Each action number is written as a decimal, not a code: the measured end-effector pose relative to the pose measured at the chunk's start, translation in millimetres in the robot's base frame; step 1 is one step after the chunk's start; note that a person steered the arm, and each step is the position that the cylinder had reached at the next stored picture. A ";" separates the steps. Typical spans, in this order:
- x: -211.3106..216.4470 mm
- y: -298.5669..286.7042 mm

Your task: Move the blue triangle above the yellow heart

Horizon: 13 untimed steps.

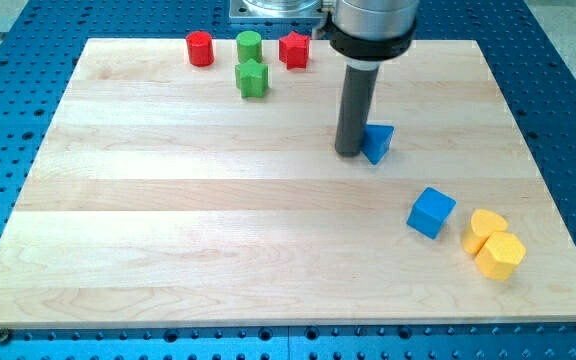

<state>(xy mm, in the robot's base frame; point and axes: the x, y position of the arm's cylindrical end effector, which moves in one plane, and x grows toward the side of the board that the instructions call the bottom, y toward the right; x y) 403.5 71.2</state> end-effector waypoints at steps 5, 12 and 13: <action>1.7 70.1; 32.6 119.5; 70.3 118.4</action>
<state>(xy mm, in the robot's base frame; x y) 473.8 189.6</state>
